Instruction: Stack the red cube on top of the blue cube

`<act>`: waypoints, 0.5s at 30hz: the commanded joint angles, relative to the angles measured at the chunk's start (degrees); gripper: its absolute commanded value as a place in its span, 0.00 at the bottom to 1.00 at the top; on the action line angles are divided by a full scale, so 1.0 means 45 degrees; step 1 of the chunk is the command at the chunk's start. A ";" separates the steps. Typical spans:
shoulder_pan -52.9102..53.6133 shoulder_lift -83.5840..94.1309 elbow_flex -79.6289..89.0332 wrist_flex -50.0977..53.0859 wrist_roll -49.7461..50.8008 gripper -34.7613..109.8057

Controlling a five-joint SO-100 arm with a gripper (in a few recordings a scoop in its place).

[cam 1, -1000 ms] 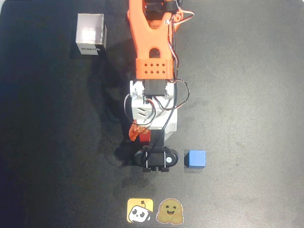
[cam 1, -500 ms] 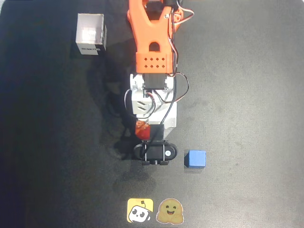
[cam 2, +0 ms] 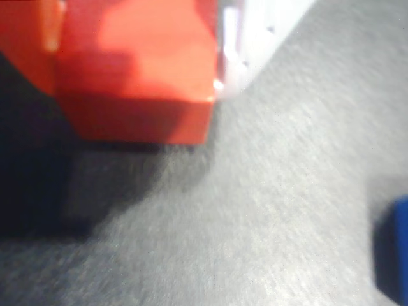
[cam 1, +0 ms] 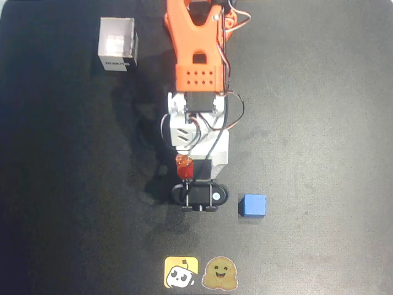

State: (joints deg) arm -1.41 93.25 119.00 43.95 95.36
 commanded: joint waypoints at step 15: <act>-0.0957 0.2012 -0.3301 0.4551 0.1719 0.24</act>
State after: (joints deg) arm -3.69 99.05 106.79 63.54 100.55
